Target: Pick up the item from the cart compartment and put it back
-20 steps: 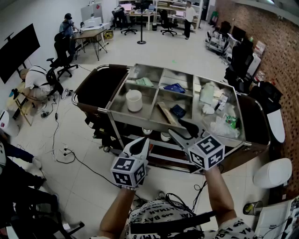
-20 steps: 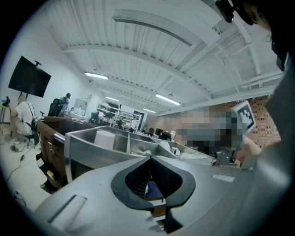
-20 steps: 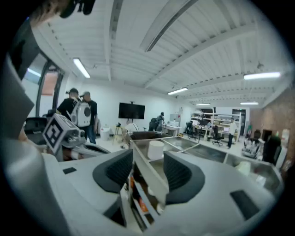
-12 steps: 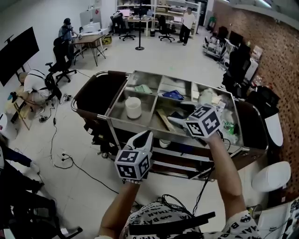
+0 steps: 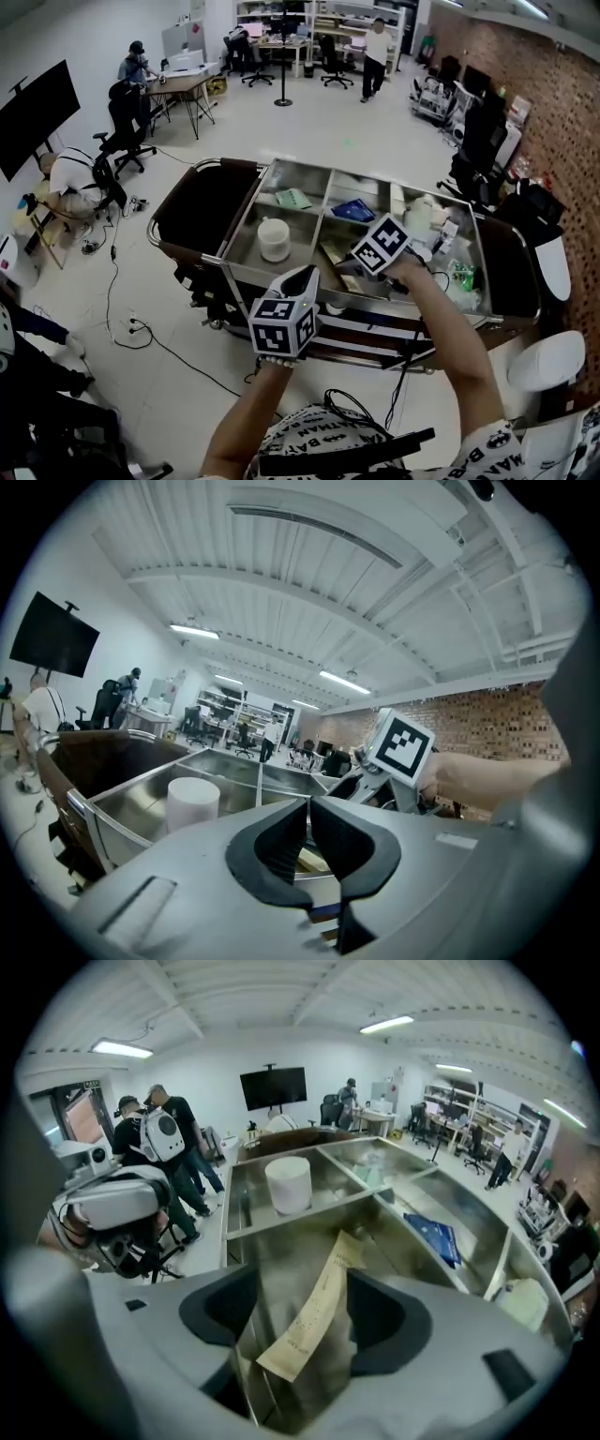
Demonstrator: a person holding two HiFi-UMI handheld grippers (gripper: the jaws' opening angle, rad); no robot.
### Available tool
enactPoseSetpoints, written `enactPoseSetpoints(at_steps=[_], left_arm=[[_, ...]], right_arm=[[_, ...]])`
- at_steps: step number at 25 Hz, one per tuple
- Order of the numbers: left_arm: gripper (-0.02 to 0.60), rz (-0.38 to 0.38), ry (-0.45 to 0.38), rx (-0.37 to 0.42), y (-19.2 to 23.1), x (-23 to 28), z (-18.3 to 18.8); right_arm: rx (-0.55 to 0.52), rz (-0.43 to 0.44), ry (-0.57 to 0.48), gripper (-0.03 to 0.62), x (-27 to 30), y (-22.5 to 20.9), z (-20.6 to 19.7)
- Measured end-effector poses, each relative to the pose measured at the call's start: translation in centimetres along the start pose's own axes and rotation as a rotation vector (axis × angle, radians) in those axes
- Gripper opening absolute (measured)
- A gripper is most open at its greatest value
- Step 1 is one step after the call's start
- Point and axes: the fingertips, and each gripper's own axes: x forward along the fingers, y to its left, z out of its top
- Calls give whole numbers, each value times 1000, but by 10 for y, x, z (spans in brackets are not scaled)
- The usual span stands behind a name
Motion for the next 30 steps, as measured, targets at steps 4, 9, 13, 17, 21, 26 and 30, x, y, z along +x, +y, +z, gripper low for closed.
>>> enactPoseSetpoints(at_steps=[4, 9, 13, 17, 21, 26, 30], left_arm=[[14, -17, 39, -9, -1, 12, 0], [14, -22, 71, -45, 4, 16, -8], [14, -30, 82, -62, 7, 17, -18], [14, -39, 84, -85, 11, 14, -26], [14, -37, 78, -111, 17, 11, -31], [14, -35, 73, -128, 21, 5, -33], [14, -25, 70, -135, 26, 2, -34]], right_arm=[[-16, 8, 157, 247, 24, -10, -13], [39, 65, 295, 249, 51, -11, -34], [47, 45, 347, 247, 64, -12, -43], [40, 6, 405, 245, 73, -18, -50], [52, 0, 440, 224, 80, -19, -53], [26, -43, 488, 189, 80, -23, -54], [32, -52, 488, 128, 79, -25, -52]])
